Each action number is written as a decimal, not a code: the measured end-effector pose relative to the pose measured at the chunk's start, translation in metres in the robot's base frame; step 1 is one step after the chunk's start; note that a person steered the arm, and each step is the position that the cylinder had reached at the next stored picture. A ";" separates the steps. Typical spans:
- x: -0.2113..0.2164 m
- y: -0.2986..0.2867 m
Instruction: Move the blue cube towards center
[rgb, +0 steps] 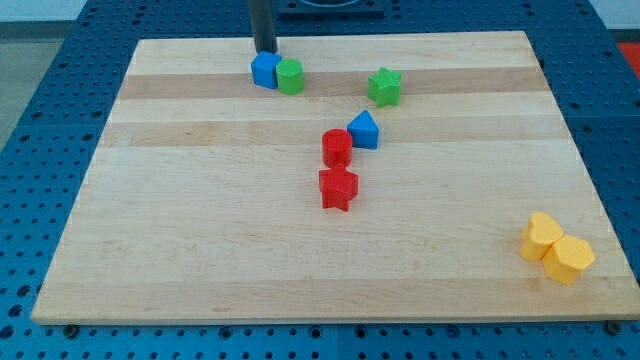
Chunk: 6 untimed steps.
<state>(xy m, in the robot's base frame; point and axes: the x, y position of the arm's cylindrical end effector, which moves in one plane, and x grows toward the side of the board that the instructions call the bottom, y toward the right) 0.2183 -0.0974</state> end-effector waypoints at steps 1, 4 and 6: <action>0.015 0.000; 0.096 0.000; 0.144 0.000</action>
